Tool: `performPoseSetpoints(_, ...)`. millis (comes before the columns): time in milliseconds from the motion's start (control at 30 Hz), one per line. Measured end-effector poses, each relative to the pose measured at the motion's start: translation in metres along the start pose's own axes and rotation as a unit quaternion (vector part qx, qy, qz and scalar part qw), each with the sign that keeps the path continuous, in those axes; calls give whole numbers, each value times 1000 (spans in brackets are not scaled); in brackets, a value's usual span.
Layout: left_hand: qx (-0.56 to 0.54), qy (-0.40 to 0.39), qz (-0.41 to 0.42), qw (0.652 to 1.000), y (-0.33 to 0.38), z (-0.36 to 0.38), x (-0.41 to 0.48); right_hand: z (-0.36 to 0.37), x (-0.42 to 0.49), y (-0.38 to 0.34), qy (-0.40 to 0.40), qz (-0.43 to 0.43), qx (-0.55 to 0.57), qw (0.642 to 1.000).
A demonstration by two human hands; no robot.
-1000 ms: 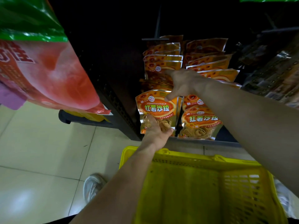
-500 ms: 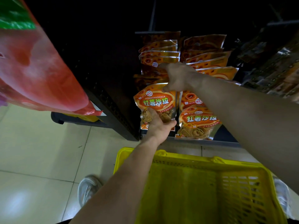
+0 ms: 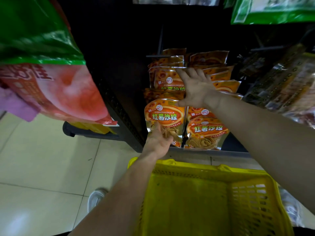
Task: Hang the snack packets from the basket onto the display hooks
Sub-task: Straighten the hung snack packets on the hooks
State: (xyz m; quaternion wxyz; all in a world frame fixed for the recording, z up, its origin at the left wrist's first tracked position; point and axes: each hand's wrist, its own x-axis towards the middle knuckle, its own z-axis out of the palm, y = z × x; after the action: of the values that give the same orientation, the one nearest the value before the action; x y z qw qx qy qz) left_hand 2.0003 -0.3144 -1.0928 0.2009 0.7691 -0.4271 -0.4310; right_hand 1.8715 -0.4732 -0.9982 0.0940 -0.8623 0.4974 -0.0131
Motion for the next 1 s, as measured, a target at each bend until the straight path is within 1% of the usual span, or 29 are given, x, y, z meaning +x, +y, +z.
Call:
performPoseSetpoints(67, 7, 0, 8, 1000, 5, -4, -9, -7, -18, 6, 1, 15, -3, 1000)
performPoseSetpoints(133, 18, -1, 18, 1000, 12, -6, -19, -13, -41, 15, 15, 34, 19, 999)
performPoseSetpoints(267, 23, -36, 46, 998, 27, 7, -38, -14, -91, 48, 47, 65, 63, 995)
performPoseSetpoints(333, 32, -71, 55, 995, 34, 22, -44, -10, -111, 64, 32, 83, 72, 993)
performPoseSetpoints(433, 60, -117, 74, 989, 43, 49, -45, -2, -125, 82, 3, 92, 53, 994)
performPoseSetpoints(500, 65, -132, 76, 986, 48, 68, -43, 1, -123, 89, -20, 81, 27, 996)
performPoseSetpoints(600, 45, -144, 62, 987, 50, 89, -37, 7, -110, 92, -50, 42, -27, 997)
performPoseSetpoints(700, 41, -151, 56, 986, 48, 103, -26, 14, -89, 92, -40, 23, -70, 996)
performPoseSetpoints(767, 57, -155, 59, 984, 46, 106, -19, 17, -74, 94, -44, 25, -76, 996)
performPoseSetpoints(900, 122, -153, 74, 978, 41, 109, -17, 22, -50, 101, -92, 36, -63, 993)
performPoseSetpoints(1000, 130, -166, 63, 976, 39, 110, -16, 27, -44, 106, -94, 31, -58, 993)
